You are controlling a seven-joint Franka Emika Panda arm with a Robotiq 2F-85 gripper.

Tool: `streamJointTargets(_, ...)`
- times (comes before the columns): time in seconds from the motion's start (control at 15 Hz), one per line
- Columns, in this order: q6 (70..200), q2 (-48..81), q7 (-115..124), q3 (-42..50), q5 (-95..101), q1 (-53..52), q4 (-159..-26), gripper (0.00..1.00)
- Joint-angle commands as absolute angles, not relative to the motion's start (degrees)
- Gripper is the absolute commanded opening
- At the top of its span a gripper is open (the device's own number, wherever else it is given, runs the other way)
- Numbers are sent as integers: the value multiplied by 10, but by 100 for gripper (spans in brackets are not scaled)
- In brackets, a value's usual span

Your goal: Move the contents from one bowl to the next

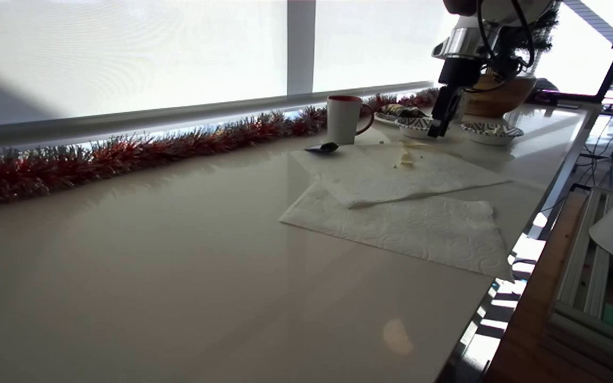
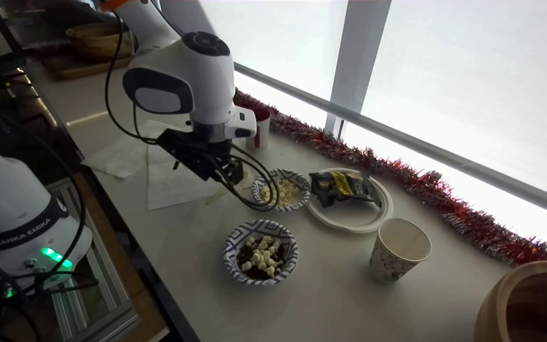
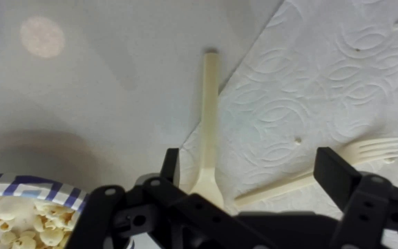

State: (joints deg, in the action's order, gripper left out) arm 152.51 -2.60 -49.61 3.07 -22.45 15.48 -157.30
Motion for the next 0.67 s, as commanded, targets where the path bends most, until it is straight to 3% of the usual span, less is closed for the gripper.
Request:
streamJointTargets(0.0,1527,-13,-424,57,-172,121,-1573,100)
streamJointTargets(0.27,1529,-5,-362,72,-125,114,-1572,97)
streamJointTargets(0.6,1550,-1,-321,78,-110,111,-1573,56)
